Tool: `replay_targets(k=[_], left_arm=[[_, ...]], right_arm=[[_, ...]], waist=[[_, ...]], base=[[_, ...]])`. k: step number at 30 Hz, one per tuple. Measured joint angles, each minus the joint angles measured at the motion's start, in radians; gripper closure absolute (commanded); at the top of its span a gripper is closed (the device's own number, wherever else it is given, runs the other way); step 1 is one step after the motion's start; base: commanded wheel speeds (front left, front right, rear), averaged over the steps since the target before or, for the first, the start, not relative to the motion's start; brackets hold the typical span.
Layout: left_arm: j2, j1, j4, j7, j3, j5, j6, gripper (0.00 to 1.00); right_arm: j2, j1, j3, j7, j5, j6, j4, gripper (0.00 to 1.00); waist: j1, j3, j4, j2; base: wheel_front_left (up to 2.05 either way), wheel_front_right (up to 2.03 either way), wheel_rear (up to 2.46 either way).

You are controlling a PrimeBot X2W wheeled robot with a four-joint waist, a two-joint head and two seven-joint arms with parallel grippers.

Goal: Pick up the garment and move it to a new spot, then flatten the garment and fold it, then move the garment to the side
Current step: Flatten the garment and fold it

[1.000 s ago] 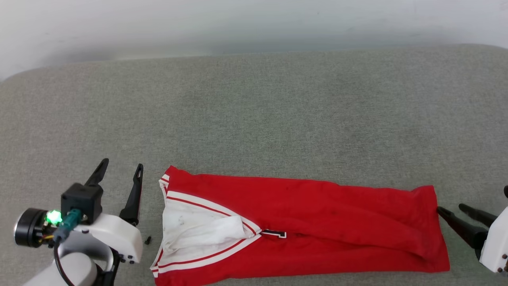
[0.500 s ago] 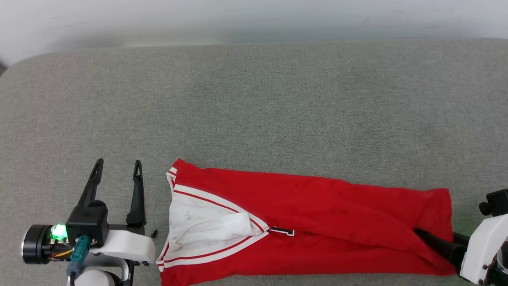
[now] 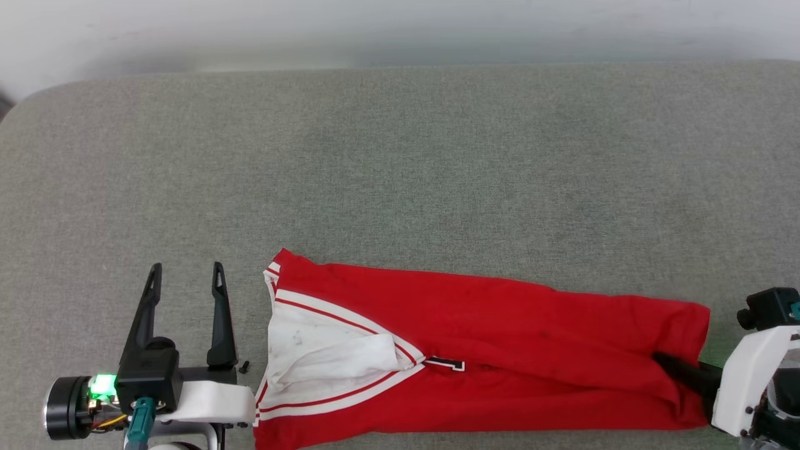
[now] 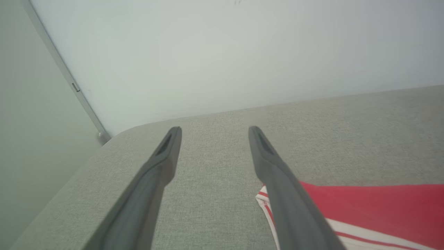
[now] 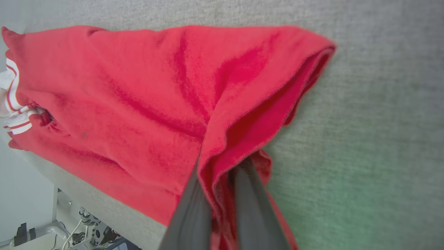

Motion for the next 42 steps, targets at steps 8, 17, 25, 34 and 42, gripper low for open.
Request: replay_targets(k=[8,17,25,34,42], left_arm=[[-0.082,0.051,-0.024,0.0,0.091,0.071,-0.065,0.0],[-0.123,0.097,-0.034,0.0,0.152,0.107,-0.107,0.0],[-0.145,0.117,-0.036,0.0,0.177,0.129,-0.139,0.0],[-0.166,0.095,-0.036,0.0,0.181,0.148,-0.165,0.0],[-0.181,0.055,-0.032,0.0,0.179,0.16,-0.18,0.0]], right_arm=[[-0.1,-0.019,-0.059,-0.036,0.001,0.001,0.043,1.0],[-0.194,-0.007,-0.085,0.038,0.006,0.0,0.051,1.0],[-0.171,-0.004,-0.1,0.126,0.066,0.0,-0.242,1.0],[-0.013,-0.106,-0.04,0.224,-0.068,0.0,-0.421,1.0],[0.211,-0.277,0.112,0.304,-0.225,0.0,-0.359,1.0]], waist=[[0.0001,-0.036,-0.019,0.0],[0.0,-0.074,-0.031,0.0],[0.0001,-0.082,-0.039,0.0],[0.0001,-0.05,-0.028,0.0],[0.0001,-0.004,-0.014,0.0]], base=[[0.0,0.0,0.0],[0.0,0.0,0.0],[0.0,0.0,0.0],[0.0,0.0,0.0],[0.0,0.0,0.0]])
